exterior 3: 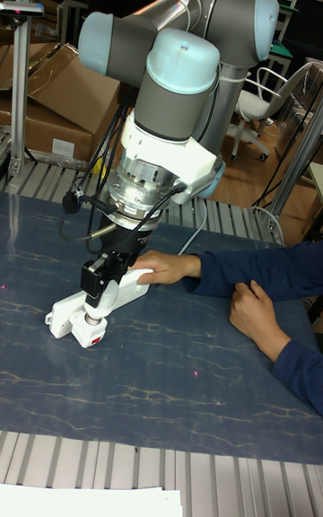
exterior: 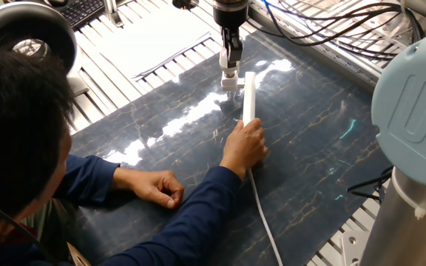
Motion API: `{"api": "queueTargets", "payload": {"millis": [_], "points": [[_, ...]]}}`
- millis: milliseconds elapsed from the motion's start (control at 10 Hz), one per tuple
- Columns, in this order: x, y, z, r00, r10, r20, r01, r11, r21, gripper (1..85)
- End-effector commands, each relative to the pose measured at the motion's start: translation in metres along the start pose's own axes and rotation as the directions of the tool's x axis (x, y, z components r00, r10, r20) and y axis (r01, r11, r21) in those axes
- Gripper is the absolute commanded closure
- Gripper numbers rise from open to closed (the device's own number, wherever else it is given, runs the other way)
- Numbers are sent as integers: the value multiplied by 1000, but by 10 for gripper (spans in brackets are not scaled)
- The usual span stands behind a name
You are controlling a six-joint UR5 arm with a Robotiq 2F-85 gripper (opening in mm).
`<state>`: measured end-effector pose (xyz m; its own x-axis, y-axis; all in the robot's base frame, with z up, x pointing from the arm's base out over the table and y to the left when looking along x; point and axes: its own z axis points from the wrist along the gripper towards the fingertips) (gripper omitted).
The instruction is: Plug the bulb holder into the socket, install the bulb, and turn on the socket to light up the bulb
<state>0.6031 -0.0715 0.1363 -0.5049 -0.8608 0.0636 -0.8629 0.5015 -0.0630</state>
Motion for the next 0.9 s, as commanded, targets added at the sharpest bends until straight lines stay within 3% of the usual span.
{"api": "queueTargets", "payload": {"millis": [0,300,800], "points": [[1,4,0,1000,-18,5,18,1000,-16,847],[1,4,0,995,-99,3,99,995,-15,847],[2,-1,1,992,-128,-10,128,992,1,847]]}}
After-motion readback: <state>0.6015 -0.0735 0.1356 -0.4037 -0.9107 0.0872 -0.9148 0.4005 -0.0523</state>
